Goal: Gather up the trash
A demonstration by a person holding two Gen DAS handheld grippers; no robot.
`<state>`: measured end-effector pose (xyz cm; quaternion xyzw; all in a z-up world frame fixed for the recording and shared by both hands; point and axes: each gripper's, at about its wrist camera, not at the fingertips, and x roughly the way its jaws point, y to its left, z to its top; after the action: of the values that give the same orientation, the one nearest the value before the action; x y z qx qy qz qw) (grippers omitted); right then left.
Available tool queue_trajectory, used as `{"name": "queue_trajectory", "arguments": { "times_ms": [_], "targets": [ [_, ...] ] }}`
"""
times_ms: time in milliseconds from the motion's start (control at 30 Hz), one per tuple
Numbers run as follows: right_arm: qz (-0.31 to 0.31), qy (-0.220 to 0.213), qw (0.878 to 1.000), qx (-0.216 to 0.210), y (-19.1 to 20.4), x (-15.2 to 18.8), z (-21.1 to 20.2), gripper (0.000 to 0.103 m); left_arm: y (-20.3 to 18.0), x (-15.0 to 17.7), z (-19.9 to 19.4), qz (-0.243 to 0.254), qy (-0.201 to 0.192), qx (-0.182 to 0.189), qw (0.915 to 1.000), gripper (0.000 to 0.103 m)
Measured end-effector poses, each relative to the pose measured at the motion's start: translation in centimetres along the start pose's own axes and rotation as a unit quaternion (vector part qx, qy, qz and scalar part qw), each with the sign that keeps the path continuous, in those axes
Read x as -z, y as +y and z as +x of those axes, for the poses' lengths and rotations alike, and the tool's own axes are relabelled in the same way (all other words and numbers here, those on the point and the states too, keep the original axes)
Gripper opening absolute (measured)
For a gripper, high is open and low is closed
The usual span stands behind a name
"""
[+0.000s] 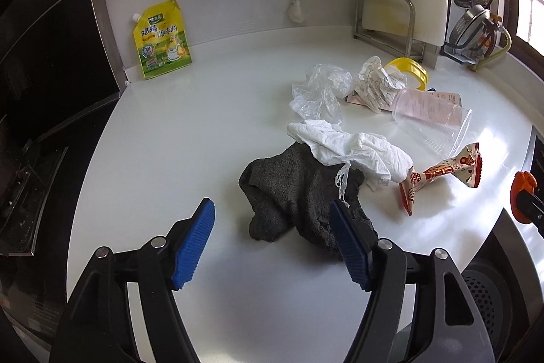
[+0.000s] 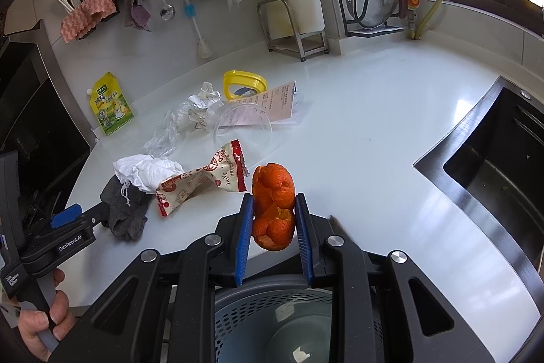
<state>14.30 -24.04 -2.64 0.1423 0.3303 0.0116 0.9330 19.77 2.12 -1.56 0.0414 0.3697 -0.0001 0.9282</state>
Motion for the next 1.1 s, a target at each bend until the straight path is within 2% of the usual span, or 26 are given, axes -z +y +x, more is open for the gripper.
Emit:
{"name": "queue_trajectory", "arguments": {
  "times_ms": [300,533,567,633,667,733,833,1100],
  "targets": [
    [0.001,0.004,1.0,0.0,-0.1,0.1,0.3,0.024,-1.8,-4.0,1.0,-0.002,-0.018,0.03,0.9994,0.071],
    [0.009,0.002,1.0,0.005,-0.9,0.0,0.3,0.024,-4.6,-4.8,4.4,0.022,0.016,0.026,0.9993,0.071],
    [0.01,0.002,1.0,0.006,-1.0,0.0,0.3,0.024,-4.7,-4.8,4.7,0.021,0.021,0.028,0.9991,0.069],
    [0.012,0.003,1.0,0.007,-1.2,0.0,0.4,0.024,-4.8,-4.6,5.3,0.021,0.032,0.031,0.9988,0.044],
    [0.013,0.004,1.0,0.007,-1.3,0.0,0.4,0.024,-4.7,-4.5,5.6,0.021,0.035,0.029,0.9987,0.038],
    [0.014,0.006,1.0,0.008,-1.4,0.1,0.6,0.024,-4.5,-4.4,5.6,0.02,0.033,0.028,0.9989,0.02],
    [0.015,0.009,1.0,0.007,-1.4,0.2,0.7,0.024,-4.0,-4.6,5.3,0.016,0.028,0.035,0.9989,0.006],
    [0.011,0.006,1.0,0.006,-1.2,0.1,0.4,0.024,-2.9,-6.2,3.1,-0.002,-0.012,0.04,0.9991,0.006]
  ]
}}
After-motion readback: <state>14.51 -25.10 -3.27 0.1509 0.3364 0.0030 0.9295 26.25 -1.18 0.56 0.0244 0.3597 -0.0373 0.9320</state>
